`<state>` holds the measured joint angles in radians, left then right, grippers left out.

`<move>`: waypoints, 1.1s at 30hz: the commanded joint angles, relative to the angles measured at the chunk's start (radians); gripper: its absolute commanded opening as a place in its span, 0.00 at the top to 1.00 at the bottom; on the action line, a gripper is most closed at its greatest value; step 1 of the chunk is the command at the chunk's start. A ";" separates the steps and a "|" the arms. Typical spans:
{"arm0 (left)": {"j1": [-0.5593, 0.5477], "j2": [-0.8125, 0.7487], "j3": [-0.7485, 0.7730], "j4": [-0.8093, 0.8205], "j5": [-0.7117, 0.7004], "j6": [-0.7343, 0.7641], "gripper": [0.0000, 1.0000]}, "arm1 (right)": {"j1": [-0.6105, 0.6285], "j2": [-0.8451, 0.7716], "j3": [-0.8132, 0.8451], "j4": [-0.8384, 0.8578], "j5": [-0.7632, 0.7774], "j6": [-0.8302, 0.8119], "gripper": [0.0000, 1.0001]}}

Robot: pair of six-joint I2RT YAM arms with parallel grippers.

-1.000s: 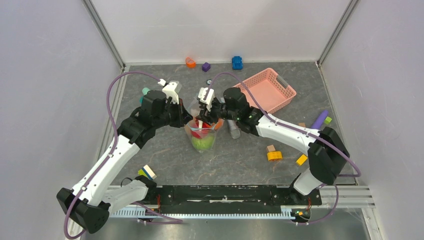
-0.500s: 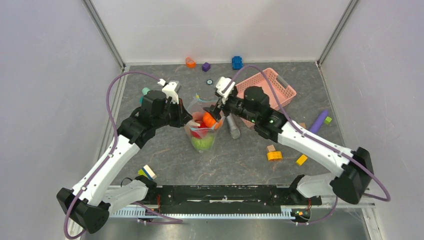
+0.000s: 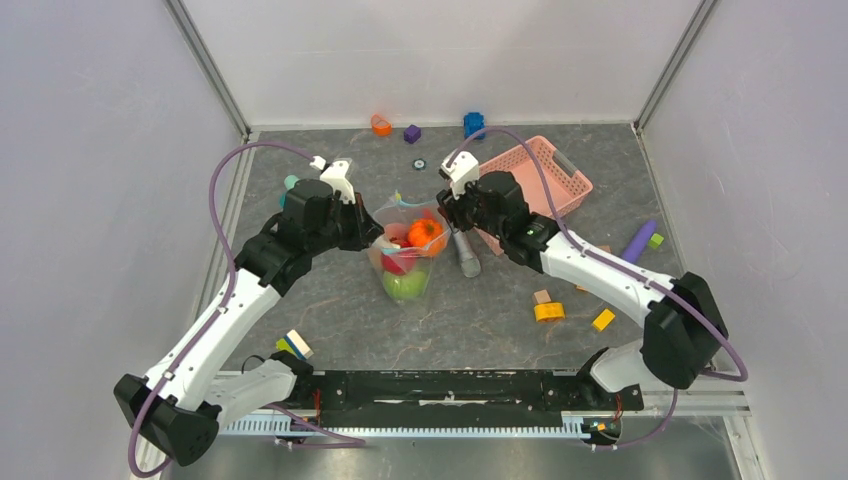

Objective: Place the food in the zip-top bag and seal the zipper
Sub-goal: Zip the zipper food storage bag at the center of the board.

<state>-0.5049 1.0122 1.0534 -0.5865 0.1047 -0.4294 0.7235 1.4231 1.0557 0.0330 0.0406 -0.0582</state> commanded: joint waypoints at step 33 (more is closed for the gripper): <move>-0.253 -0.017 -0.128 0.458 0.127 -0.101 0.53 | 0.006 -0.055 0.268 -0.402 -0.485 -0.273 0.95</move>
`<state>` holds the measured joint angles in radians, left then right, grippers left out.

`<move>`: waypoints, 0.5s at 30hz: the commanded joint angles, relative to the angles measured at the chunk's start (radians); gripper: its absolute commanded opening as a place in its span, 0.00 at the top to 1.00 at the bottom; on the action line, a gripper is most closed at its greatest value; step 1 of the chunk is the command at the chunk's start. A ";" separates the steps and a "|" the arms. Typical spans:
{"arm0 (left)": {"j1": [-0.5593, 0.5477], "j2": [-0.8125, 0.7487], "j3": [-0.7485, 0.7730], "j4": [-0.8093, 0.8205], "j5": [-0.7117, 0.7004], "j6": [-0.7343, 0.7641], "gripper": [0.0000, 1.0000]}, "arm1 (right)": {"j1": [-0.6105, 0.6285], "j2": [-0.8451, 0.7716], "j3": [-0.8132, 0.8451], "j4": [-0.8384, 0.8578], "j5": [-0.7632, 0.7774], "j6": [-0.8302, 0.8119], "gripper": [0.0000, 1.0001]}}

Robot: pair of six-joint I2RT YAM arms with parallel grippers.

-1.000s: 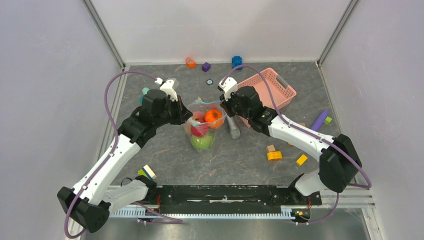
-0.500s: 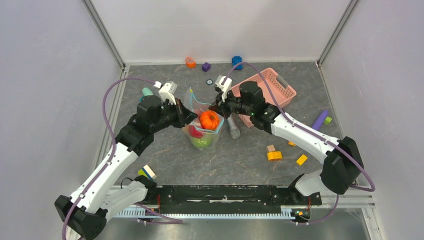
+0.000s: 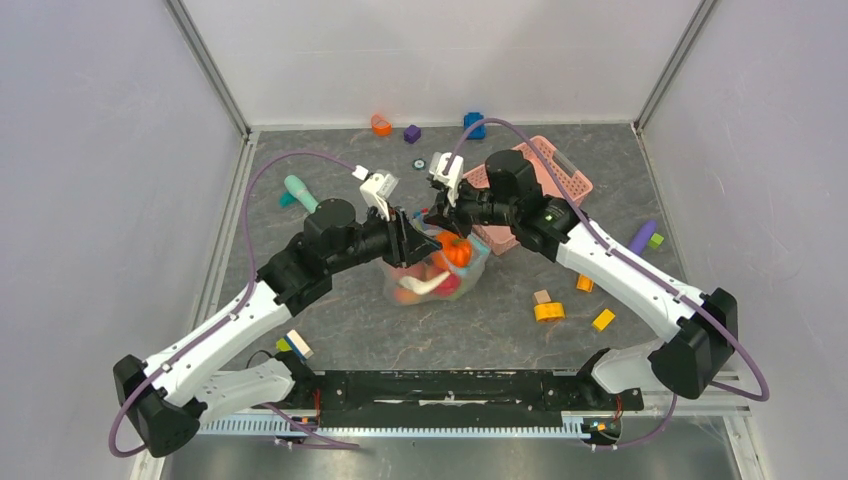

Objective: Place the food in the zip-top bag and seal the zipper
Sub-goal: Zip the zipper food storage bag at the center of the board.

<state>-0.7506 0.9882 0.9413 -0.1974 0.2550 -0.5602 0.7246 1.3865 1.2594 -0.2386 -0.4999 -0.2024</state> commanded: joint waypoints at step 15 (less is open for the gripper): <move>-0.009 -0.216 -0.041 -0.035 -0.088 0.218 0.00 | -0.020 0.003 0.036 -0.201 0.081 -0.198 0.98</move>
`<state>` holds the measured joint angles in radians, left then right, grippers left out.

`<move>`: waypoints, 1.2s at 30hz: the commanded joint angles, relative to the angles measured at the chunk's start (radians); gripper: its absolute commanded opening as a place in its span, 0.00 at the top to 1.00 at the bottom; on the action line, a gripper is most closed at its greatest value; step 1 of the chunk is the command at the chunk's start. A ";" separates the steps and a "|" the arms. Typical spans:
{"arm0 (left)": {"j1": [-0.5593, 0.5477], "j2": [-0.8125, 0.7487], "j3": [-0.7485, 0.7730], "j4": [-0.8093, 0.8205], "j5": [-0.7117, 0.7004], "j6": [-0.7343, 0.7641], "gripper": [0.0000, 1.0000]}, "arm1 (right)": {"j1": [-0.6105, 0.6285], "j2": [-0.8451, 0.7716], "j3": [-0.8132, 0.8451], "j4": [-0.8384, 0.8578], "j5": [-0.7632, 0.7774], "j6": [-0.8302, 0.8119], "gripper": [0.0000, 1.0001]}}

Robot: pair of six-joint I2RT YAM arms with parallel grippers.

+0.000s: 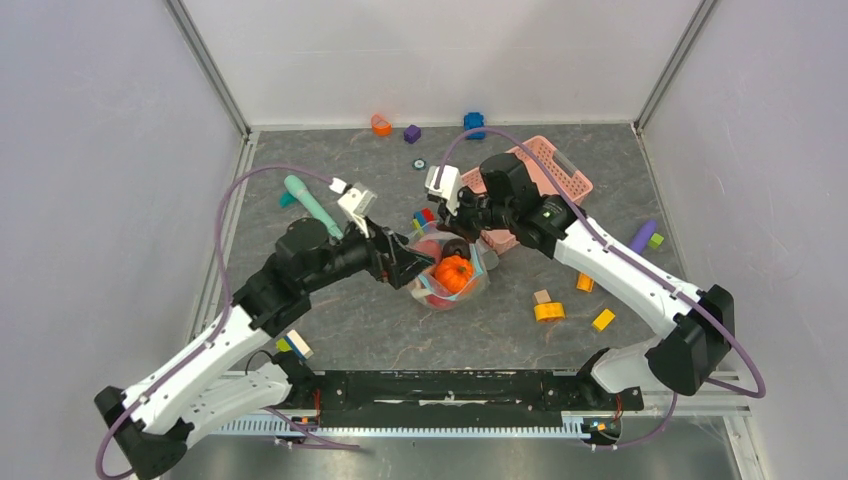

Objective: Place the food in the zip-top bag and seal the zipper
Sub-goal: Zip the zipper food storage bag at the center of the board.

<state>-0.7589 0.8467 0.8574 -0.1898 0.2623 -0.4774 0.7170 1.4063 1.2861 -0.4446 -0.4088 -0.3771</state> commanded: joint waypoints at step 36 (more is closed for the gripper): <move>0.646 0.030 -0.187 0.147 0.772 0.655 0.00 | -0.060 0.072 0.076 -0.106 -0.035 -0.020 0.97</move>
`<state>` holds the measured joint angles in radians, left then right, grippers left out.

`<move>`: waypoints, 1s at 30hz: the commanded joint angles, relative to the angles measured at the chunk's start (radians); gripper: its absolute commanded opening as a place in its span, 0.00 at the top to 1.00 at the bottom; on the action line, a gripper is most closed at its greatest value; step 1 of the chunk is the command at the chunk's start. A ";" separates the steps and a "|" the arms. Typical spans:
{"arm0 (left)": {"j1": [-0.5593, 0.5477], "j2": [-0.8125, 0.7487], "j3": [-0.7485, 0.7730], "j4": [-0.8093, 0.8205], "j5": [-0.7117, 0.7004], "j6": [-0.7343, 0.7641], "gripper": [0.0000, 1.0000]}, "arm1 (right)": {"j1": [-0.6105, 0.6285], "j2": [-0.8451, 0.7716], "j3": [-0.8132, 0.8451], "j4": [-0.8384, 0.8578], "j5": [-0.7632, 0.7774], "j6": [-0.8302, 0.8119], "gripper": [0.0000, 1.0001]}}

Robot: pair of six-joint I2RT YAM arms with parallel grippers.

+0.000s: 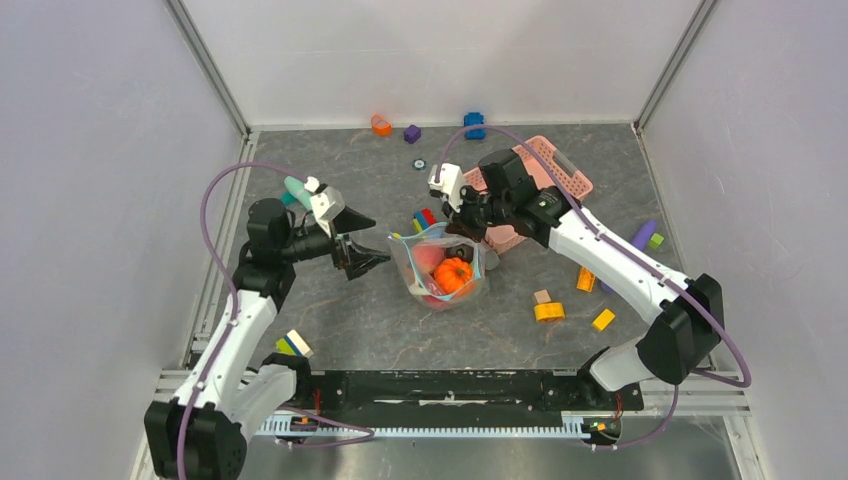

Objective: Place the food in the zip-top bag and seal the zipper
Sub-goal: Zip the zipper food storage bag at the center of the board.

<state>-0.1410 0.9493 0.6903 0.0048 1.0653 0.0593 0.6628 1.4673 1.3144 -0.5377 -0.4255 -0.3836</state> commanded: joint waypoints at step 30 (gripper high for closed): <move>-0.002 0.477 0.160 0.074 0.325 0.103 0.04 | -0.005 0.026 0.044 -0.022 -0.084 -0.008 0.96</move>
<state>-0.0883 1.4029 0.7902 0.0425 1.3369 0.1570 0.6605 1.4902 1.3220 -0.5591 -0.4778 -0.4004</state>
